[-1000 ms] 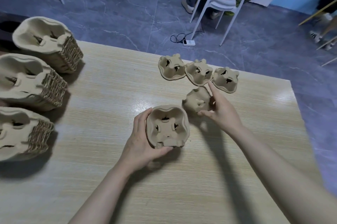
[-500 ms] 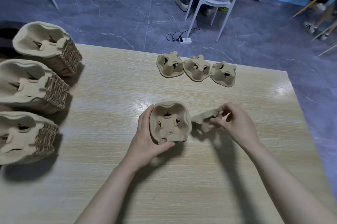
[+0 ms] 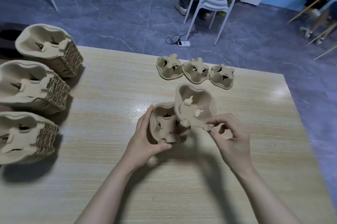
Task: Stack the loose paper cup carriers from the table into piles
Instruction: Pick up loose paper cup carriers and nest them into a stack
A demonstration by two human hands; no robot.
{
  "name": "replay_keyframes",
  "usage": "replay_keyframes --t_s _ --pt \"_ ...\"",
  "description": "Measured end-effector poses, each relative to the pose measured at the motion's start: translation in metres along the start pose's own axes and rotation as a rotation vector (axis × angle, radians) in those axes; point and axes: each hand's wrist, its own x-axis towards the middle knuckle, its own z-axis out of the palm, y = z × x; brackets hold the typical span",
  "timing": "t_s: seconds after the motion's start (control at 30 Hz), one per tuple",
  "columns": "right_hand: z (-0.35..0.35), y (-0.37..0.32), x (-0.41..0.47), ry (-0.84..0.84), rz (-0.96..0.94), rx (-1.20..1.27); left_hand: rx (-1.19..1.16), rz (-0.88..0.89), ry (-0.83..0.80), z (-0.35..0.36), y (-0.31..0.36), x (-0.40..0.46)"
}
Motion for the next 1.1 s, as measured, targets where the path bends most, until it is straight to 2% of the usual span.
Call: replay_keyframes --t_s 0.27,0.47,0.87,0.97,1.1 --pt "0.019 0.010 -0.007 -0.196 -0.061 -0.079 -0.045 -0.020 -0.077 -0.007 0.003 -0.001" --pt "0.020 0.006 -0.006 -0.224 -0.101 -0.037 -0.125 -0.040 -0.096 -0.009 0.006 -0.002" --pt "0.017 0.013 -0.004 -0.403 0.062 -0.046 -0.242 -0.079 -0.122 -0.011 0.009 -0.004" --pt "0.015 0.014 -0.005 -0.408 0.086 -0.052 -0.261 -0.084 -0.105 -0.011 0.007 -0.003" --pt "0.016 0.019 -0.005 -0.319 0.160 -0.047 -0.350 -0.155 0.018 -0.008 0.006 0.001"
